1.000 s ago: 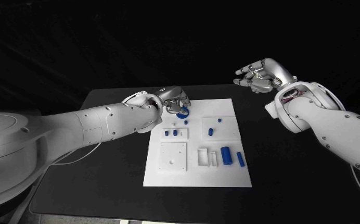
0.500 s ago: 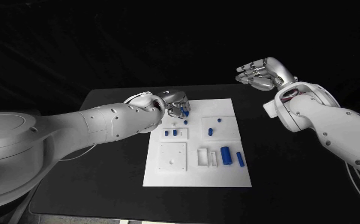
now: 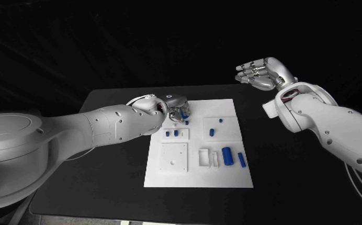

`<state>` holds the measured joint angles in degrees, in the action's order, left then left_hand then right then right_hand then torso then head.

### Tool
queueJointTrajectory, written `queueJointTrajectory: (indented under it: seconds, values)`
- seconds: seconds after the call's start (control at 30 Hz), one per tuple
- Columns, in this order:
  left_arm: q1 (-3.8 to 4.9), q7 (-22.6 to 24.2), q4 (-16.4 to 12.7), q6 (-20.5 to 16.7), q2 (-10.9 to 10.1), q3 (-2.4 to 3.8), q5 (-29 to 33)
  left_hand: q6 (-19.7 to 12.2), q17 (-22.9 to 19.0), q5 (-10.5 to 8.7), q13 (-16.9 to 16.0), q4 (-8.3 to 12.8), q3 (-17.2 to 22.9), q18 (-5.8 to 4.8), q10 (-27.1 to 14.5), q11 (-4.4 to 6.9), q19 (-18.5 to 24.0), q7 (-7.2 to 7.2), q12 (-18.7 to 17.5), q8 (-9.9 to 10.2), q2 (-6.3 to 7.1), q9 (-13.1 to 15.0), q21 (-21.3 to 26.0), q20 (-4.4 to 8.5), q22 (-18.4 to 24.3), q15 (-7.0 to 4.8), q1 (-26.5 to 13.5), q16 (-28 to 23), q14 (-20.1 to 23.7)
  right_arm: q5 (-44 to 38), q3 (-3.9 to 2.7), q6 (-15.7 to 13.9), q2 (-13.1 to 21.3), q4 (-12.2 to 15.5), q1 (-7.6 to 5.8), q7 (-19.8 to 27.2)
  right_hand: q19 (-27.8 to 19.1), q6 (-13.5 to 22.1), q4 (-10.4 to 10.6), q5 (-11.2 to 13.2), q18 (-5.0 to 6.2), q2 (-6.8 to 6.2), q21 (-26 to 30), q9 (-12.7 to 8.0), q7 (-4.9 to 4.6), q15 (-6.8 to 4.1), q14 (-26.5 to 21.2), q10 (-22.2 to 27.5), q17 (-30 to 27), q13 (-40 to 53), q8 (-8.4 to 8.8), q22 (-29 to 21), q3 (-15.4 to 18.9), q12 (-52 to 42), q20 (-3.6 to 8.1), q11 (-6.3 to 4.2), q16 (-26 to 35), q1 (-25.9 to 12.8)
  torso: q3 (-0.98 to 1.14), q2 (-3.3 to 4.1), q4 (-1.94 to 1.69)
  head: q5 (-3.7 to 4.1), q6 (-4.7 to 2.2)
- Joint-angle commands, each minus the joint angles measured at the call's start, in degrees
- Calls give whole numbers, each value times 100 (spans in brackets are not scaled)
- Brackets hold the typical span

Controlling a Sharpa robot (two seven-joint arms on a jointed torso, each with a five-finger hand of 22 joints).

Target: Assemble the parts on the task board

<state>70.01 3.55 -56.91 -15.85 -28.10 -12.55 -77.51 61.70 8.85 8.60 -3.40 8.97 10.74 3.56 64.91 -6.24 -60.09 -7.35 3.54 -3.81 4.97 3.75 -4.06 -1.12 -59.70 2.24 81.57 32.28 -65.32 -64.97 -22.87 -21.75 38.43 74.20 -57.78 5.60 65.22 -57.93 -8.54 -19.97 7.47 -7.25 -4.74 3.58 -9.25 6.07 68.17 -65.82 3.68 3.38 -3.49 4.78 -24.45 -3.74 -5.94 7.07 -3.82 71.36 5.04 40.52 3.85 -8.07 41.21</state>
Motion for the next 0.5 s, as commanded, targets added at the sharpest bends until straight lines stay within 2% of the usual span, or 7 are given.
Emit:
queueJointTrajectory:
  seconds: [0.03,0.13,0.37,0.5]
  values:
    - [-12,-75,29,159,40,-4,-119,49,51,37,6,31,21,-38,35,15,-55,15,-16,19,-15,-3,-34,23,-86,-16,33,86,-35,40,-2,56,-7,18,2,79,29,27,45,20,20,-21,-29,-5,14,19,15,29,-4,-7,-4,-62,20,35,4,9,26,45,0,1,3,8,9]
    - [-28,-65,84,207,73,-12,-122,74,144,43,6,65,61,-44,34,54,-53,60,-17,20,-47,-3,-57,58,-303,-58,23,207,-14,21,-2,31,-7,25,2,58,30,26,48,17,19,-27,-32,-6,14,20,14,30,-4,-7,-3,-67,27,35,4,8,26,41,5,-4,0,10,14]
    - [-52,61,252,224,152,-38,-28,77,218,62,8,95,118,-51,2,66,-57,82,-20,20,-93,-3,-22,82,-553,-78,-18,308,13,-47,-2,-6,-8,47,2,-53,35,19,62,14,20,-28,-40,-6,16,16,27,22,-3,-7,-3,-72,37,34,5,7,23,26,1,-2,0,6,8]
    - [-62,171,343,169,205,-52,95,89,250,76,8,129,172,-41,15,68,-66,84,-20,21,-124,-3,-12,94,-735,-89,-54,363,-4,-80,-2,-18,-16,56,2,-111,38,21,66,17,20,-31,-43,-6,16,15,31,19,-3,-7,-3,-73,41,34,6,5,24,20,7,-4,8,6,12]
